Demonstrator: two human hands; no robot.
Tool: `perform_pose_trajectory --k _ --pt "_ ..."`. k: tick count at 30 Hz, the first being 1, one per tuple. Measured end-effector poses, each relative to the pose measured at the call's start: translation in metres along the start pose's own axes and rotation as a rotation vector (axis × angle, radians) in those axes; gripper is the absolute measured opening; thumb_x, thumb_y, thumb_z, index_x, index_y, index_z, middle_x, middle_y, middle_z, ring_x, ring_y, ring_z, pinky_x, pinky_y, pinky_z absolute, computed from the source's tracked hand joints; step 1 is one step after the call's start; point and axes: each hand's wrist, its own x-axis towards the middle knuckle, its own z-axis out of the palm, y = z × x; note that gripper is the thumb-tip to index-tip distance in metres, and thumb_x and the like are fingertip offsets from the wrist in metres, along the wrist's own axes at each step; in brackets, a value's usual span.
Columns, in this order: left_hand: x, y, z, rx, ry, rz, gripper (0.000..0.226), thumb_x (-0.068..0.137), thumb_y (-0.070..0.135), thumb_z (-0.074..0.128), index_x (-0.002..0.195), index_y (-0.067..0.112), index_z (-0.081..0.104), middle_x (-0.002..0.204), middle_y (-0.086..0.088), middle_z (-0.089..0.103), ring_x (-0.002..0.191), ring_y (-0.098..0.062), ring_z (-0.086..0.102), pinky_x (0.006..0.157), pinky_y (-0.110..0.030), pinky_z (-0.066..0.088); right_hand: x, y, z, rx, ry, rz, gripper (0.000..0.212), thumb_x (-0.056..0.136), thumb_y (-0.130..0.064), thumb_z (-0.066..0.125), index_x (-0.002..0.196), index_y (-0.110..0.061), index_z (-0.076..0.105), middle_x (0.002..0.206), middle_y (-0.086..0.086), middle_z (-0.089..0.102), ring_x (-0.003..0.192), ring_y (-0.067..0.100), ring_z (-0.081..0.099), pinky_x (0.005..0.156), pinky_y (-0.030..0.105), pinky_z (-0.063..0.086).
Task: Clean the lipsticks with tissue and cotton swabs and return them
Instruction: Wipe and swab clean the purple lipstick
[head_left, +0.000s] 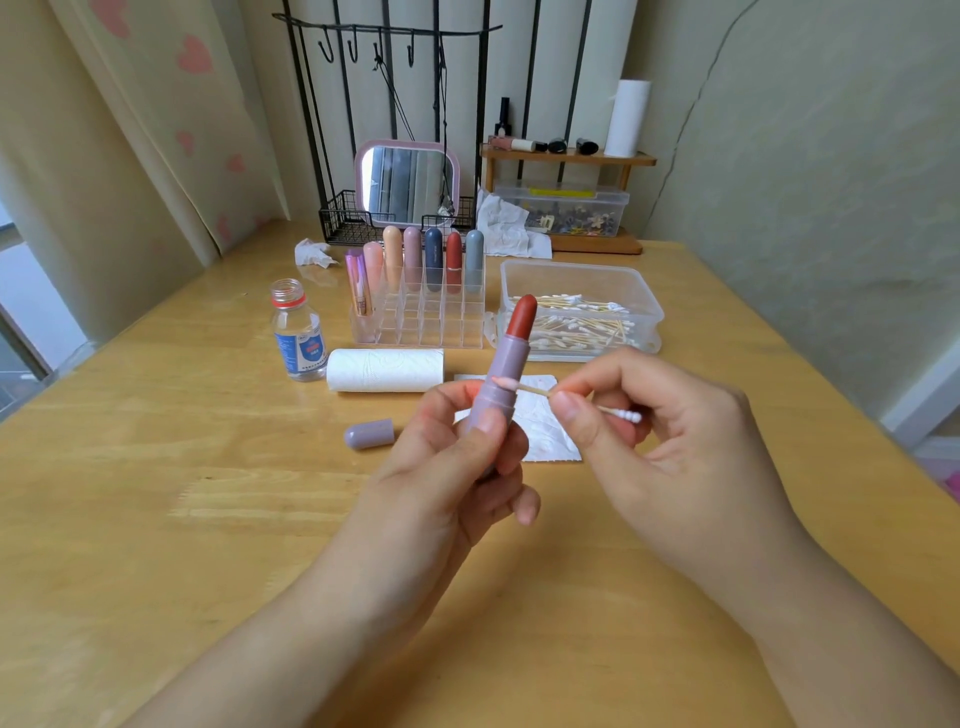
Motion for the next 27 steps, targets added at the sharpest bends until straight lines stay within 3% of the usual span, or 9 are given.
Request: perform_pose_trajectory --k 4,12,16,21,24,27 --pt "0.0 -0.0011 -0.0017 0.031 -0.008 0.021 0.022 0.081 0.014 0.051 0.101 0.008 0.044 0.065 -0.002 0.043 0.05 -0.012 0.037 0.055 -0.024 0.045 -0.0002 -0.0001 0.0001 0.007 0.0 -0.005 0.009 0.083 -0.015 0.064 0.075 -0.019 0.063 0.054 -0.017 0.038 0.051 0.003 0.041 0.056 0.004 0.032" --pt "-0.0001 -0.0034 -0.0054 0.139 -0.01 0.038 0.018 0.085 0.023 0.05 0.089 0.008 0.057 0.082 -0.005 0.059 0.065 -0.016 0.051 0.063 -0.026 0.048 0.0027 0.0015 -0.0017 -0.028 0.073 0.002 0.009 0.084 -0.016 0.063 0.076 -0.017 0.062 0.058 -0.007 0.044 0.051 0.007 0.038 0.054 0.005 0.033" --pt "0.0002 -0.004 -0.0052 0.129 -0.01 0.029 0.02 0.086 0.023 0.047 0.089 0.007 0.057 0.077 -0.005 0.057 0.063 -0.015 0.05 0.063 -0.026 0.048 -0.0017 0.0015 -0.0008 -0.042 -0.012 -0.019 0.01 0.083 -0.019 0.065 0.073 -0.021 0.063 0.054 -0.021 0.044 0.049 0.002 0.042 0.054 0.008 0.033" --pt "0.0007 -0.004 -0.003 0.067 0.018 0.016 0.024 0.085 0.022 0.047 0.096 0.002 0.054 0.072 -0.004 0.054 0.055 -0.013 0.045 0.061 -0.025 0.049 0.0054 0.0023 -0.0037 -0.049 0.081 -0.008 0.011 0.084 -0.018 0.063 0.077 -0.024 0.06 0.059 -0.008 0.045 0.05 0.005 0.039 0.052 0.007 0.032" --pt "0.0014 -0.0035 -0.0019 0.041 0.017 0.017 0.021 0.086 0.021 0.047 0.092 0.003 0.055 0.072 -0.005 0.053 0.055 -0.013 0.043 0.06 -0.026 0.049 0.0006 0.0025 -0.0027 -0.044 0.028 -0.006 0.01 0.085 -0.026 0.061 0.075 -0.024 0.061 0.059 -0.002 0.047 0.05 0.009 0.039 0.051 0.013 0.034" --pt "0.0013 -0.0029 -0.0016 0.041 0.017 0.018 0.021 0.086 0.021 0.047 0.092 0.002 0.055 0.072 -0.005 0.053 0.055 -0.013 0.043 0.061 -0.026 0.049 -0.0011 0.0013 -0.0024 -0.033 -0.01 -0.011 0.013 0.084 -0.029 0.058 0.074 -0.021 0.063 0.058 -0.009 0.047 0.05 0.005 0.041 0.052 0.011 0.034"
